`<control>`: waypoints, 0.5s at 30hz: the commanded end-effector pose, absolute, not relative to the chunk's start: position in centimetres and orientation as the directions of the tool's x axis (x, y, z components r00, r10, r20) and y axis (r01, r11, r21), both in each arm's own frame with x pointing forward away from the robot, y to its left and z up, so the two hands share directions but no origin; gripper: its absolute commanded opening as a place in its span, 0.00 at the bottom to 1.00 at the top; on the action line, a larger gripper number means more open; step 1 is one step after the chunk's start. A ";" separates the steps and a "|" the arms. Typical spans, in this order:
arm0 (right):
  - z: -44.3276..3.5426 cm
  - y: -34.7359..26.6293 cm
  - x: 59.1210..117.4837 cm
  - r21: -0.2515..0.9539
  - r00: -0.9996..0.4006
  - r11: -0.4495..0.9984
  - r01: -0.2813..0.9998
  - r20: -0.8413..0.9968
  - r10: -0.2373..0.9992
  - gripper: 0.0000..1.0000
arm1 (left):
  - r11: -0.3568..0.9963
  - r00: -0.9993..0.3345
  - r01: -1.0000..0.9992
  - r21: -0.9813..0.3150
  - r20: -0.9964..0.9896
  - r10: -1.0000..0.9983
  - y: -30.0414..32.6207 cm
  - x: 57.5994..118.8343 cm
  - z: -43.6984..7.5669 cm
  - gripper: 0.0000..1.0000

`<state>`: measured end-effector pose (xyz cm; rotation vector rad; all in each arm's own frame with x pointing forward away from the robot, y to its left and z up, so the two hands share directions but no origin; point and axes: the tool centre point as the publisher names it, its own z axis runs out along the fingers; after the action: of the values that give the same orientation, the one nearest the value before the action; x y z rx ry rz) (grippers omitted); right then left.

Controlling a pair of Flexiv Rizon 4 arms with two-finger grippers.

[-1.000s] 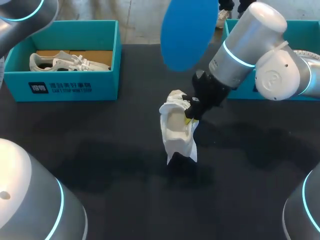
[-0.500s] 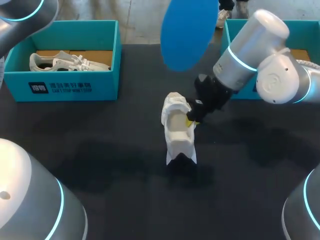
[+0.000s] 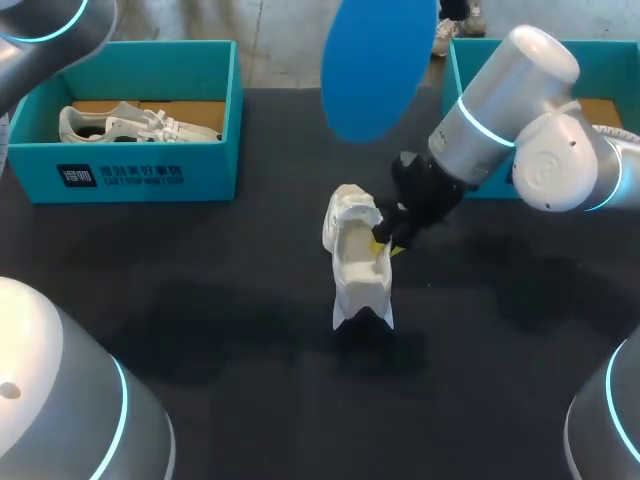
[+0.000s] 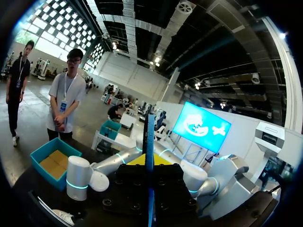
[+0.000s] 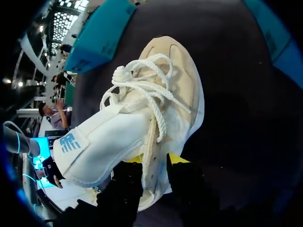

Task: Take the shoe out of the shoebox, open the shoe tongue, remove and reinsert the insole, then place the shoe into the shoebox

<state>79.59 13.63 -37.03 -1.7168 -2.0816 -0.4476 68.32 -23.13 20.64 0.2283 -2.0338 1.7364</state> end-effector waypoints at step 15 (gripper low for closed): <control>-32.1 12.4 77.7 0.064 -0.169 0.158 0.985 0.474 0.864 1.00 | 0.193 -0.884 -0.408 -0.892 0.439 0.163 -23.1 68.3 20.6 0.00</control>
<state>78.81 13.62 -32.79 -1.7658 -2.1172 -0.4895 68.32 -23.12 20.64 0.2283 -2.0338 1.7364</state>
